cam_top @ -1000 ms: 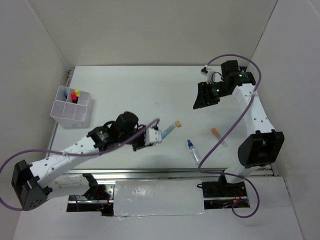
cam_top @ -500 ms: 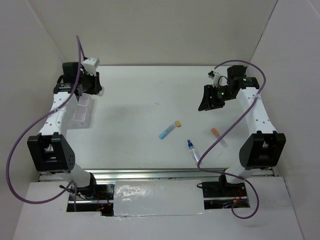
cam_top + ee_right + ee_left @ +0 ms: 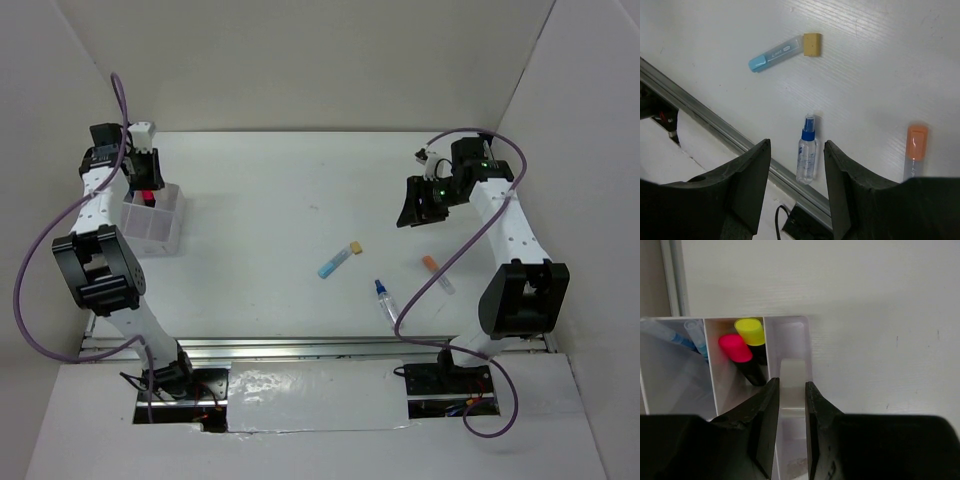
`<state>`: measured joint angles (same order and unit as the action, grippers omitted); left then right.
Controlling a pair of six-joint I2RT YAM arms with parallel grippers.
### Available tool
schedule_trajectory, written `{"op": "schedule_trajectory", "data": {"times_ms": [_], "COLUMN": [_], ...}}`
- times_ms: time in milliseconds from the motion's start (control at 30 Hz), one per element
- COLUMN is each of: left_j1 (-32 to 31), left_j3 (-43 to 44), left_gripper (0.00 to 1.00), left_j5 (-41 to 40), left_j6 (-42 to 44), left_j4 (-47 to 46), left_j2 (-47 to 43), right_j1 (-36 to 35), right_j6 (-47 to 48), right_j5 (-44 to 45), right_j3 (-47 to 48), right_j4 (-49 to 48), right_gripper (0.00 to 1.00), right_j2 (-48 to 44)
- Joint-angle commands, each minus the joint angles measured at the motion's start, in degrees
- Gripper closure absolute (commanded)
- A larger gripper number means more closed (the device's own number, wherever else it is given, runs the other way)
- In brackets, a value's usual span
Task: Sort the stationery into containers
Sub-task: Place the stationery into the container
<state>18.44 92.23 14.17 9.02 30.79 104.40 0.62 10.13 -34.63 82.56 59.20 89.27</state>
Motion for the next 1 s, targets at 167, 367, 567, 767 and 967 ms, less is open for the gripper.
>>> {"op": "schedule_trajectory", "data": {"times_ms": [167,367,567,767,967], "left_j1": [-1.65,-1.91,-2.18,-2.18,-2.53], "left_j3": [-1.17,0.93,2.87,2.17,2.52], "left_gripper": [0.89,0.83,0.78,0.48,0.43], "left_j5": [-4.33,-6.61,-9.6,-7.41,-5.74], "left_j6": [-0.14,-0.67,-1.11,-1.28,-1.54], "left_j4": [-6.26,-7.58,-7.32,-7.67,-7.32], "left_j2": [0.01,3.44,6.08,4.33,0.72], "right_j1": [-0.27,-0.27,-1.75,-2.82,-5.72], "right_j6": [0.5,0.68,0.85,0.77,0.15], "right_j5": [0.53,0.97,1.5,4.39,9.49], "right_j3": [-0.56,-1.44,-1.44,-2.84,-6.0], "right_j4": [-2.6,-2.6,-2.51,-2.86,-3.39], "right_gripper": [0.46,0.46,0.46,0.46,0.46], "right_j2": [-1.21,-1.38,-1.65,-2.7,-4.89]}}
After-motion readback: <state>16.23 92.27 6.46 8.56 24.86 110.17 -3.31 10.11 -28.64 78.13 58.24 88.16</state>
